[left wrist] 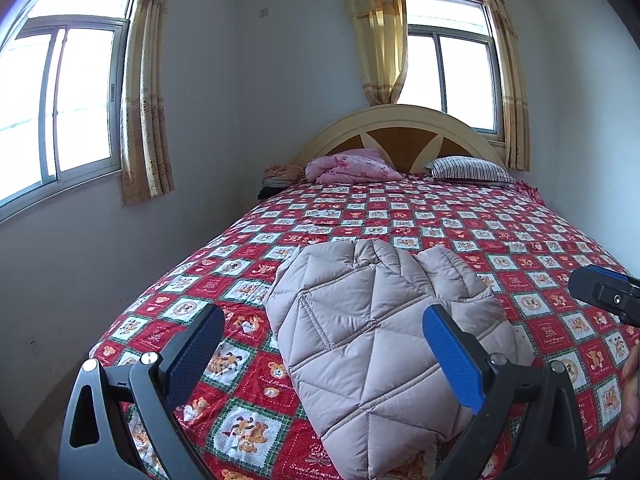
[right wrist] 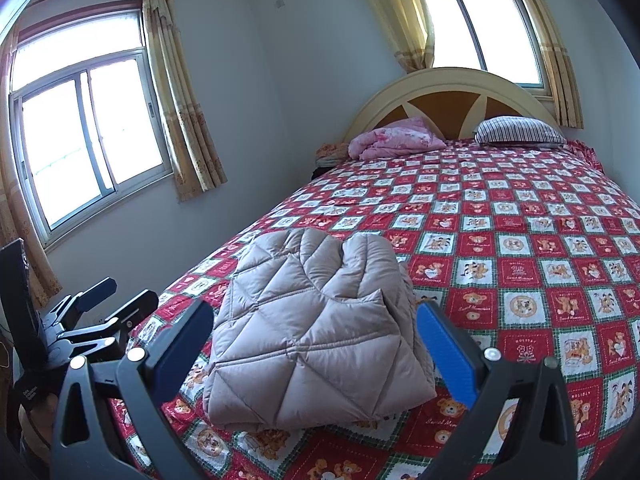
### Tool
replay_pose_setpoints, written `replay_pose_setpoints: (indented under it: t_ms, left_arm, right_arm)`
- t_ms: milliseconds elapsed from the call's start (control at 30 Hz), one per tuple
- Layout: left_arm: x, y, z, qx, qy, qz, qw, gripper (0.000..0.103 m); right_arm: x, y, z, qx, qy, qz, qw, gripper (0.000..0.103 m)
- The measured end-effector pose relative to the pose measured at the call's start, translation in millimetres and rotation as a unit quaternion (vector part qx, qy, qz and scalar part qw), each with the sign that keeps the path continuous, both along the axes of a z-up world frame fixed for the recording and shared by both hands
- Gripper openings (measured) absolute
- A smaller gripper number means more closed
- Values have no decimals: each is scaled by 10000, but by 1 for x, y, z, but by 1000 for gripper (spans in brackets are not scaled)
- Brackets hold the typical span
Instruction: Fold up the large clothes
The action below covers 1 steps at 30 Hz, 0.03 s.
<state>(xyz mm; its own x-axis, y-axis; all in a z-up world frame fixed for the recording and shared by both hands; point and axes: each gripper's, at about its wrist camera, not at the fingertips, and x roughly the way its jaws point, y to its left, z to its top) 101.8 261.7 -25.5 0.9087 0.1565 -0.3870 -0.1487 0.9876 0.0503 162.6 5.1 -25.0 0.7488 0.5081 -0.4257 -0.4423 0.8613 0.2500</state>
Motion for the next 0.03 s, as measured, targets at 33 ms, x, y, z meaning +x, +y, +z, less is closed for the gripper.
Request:
replay_pose_setpoints:
  t_ms: [33]
  left_arm:
    - [0, 0, 0, -15, -7, -9, 10000, 100]
  right_arm:
    - [0, 0, 0, -1, 6, -1, 10000, 103]
